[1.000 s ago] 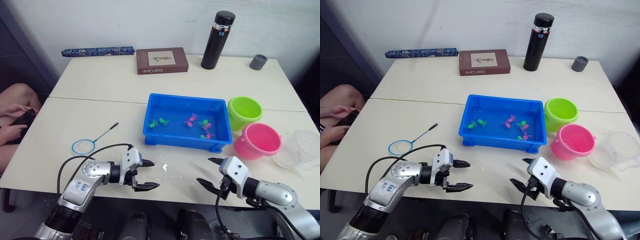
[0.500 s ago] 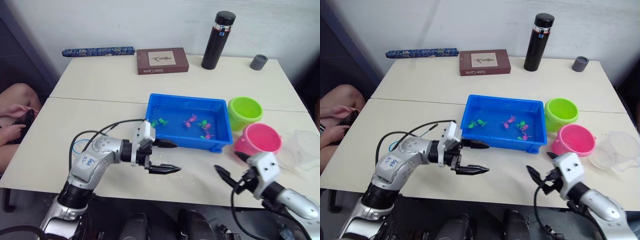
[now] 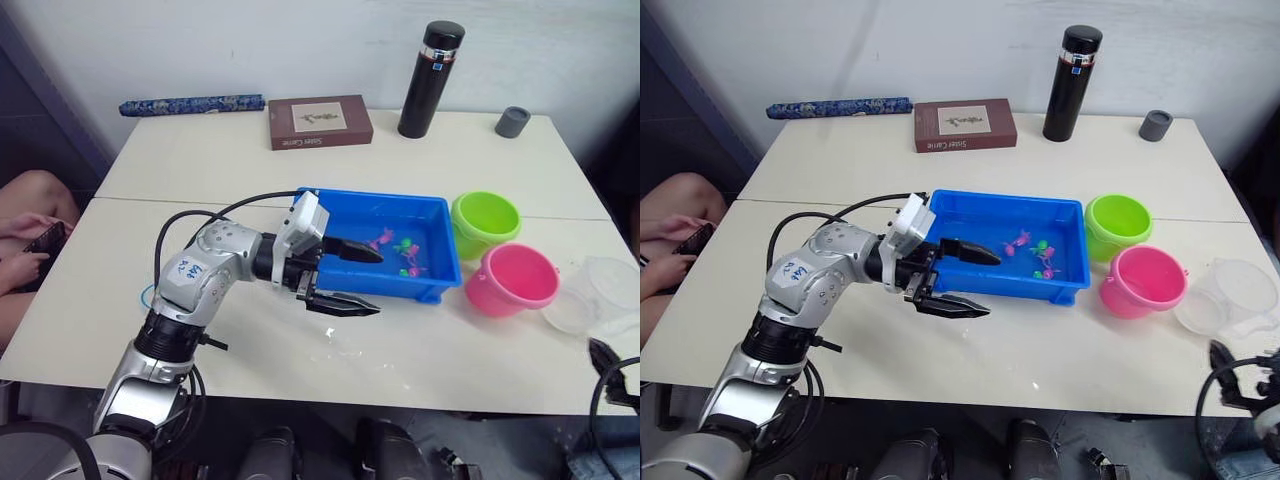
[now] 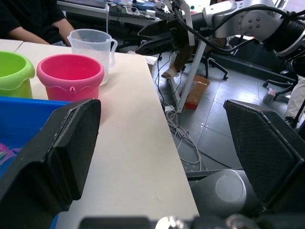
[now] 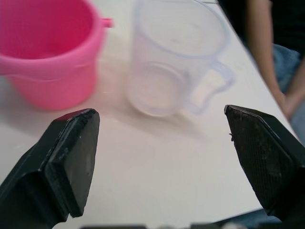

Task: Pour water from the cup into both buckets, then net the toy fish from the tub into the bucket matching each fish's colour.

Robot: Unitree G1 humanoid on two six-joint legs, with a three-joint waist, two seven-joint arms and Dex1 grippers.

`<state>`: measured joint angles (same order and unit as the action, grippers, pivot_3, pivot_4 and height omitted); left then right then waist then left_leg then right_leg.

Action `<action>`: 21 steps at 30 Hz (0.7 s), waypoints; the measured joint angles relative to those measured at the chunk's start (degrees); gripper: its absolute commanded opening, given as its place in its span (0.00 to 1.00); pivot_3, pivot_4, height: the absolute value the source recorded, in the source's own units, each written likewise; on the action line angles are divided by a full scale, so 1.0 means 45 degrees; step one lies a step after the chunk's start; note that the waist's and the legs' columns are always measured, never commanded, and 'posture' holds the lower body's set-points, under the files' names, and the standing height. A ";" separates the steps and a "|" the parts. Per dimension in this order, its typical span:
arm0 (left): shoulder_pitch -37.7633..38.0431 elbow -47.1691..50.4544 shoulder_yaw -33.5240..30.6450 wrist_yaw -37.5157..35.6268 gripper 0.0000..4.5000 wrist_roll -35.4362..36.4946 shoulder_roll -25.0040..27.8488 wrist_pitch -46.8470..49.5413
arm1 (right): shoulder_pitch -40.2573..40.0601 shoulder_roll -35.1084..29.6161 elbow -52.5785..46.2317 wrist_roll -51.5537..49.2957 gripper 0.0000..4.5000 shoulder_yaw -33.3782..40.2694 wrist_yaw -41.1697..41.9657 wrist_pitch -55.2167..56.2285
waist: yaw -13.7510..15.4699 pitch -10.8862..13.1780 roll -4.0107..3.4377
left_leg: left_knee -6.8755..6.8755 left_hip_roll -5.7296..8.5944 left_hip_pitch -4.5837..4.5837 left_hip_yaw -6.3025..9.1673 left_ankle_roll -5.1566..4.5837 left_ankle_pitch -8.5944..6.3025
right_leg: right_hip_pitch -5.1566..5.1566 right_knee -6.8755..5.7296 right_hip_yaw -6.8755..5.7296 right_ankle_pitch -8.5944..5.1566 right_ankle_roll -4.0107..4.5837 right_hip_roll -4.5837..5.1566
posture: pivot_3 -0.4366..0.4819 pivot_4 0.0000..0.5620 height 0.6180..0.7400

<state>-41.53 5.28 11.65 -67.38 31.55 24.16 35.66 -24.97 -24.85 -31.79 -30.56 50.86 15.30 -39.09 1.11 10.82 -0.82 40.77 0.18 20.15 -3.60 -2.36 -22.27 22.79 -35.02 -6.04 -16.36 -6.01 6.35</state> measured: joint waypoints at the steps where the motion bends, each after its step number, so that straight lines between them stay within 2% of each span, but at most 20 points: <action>1: -0.0008 0.0093 -0.0018 0.0033 0.99 0.0048 0.0015 0.0109 | 0.0366 -0.0101 0.0385 0.0083 1.00 0.0056 -0.0286 -0.0022 | 0.0016 -0.0003 -0.0012 | 0.0000 0.0000 0.0000 0.0001 0.0000 0.0001 | 0.0001 0.0000 0.0000 0.0000 0.0000 0.0003 | 0.48 0.27 1.00; 10: 0.0323 0.1439 -0.0245 0.0740 0.99 0.0514 0.0337 0.1013 | 0.3436 -0.0833 0.4213 0.1682 1.00 -0.0557 -0.2170 0.0506 | 0.0047 -0.0005 -0.0027 | 0.0001 0.0011 0.0008 0.0004 -0.0007 0.0006 | 0.0000 0.0002 -0.0004 0.0000 -0.0002 0.0017 | 0.48 0.27 1.00; 21: 0.0637 0.2318 -0.0422 0.1529 0.99 0.0718 0.0684 0.1646 | 0.4415 -0.0745 0.6299 0.3027 1.00 -0.1350 -0.3181 0.2438 | 0.0043 -0.0012 -0.0050 | -0.0001 0.0010 0.0009 0.0002 -0.0002 0.0008 | -0.0001 0.0006 -0.0003 0.0000 -0.0005 0.0011 | 0.48 0.27 1.00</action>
<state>-38.67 15.71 9.75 -60.50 34.78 27.24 43.07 -5.10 -28.21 -3.44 -16.94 44.79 0.98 -28.12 1.30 10.76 -1.04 40.77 0.23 20.19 -3.59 -2.37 -22.23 22.78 -34.99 -6.05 -16.36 -6.03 6.40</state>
